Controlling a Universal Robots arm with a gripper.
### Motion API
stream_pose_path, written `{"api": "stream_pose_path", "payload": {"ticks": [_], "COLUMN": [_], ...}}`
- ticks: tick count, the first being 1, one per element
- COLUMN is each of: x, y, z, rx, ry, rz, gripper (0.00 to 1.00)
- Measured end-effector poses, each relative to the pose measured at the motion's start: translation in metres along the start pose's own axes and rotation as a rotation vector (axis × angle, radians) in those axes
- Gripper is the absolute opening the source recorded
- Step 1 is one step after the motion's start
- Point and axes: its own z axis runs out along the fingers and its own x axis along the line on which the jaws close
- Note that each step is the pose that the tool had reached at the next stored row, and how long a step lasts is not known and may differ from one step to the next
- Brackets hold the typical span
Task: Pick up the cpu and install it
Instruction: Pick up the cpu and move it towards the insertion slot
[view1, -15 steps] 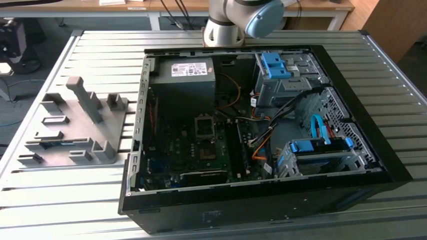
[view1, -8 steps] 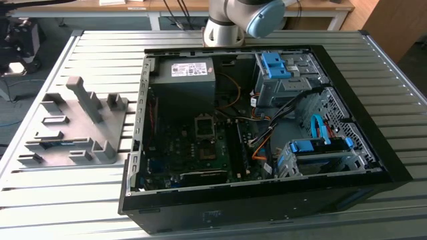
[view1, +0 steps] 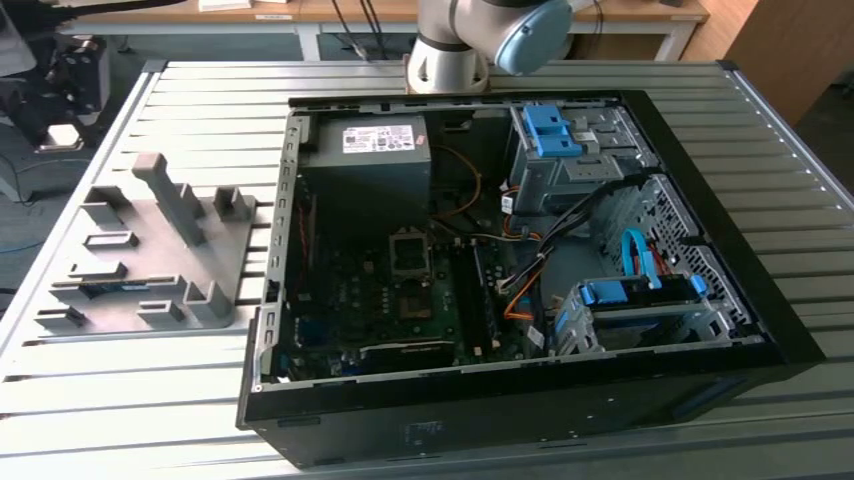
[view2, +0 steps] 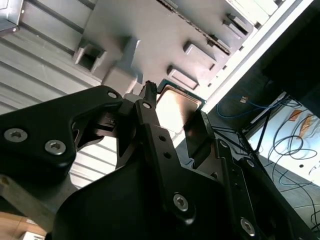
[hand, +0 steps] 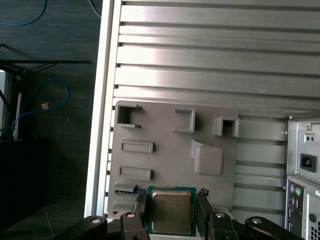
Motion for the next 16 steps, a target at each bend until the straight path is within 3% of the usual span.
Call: {"api": "stream_pose_path", "payload": {"ticks": [16], "x": [-0.0529], "y": [-0.0032], "z": [-0.0039], "rx": [-0.0001], "ry": [0.0007], "rz": [0.0], "gripper": [0.47]}}
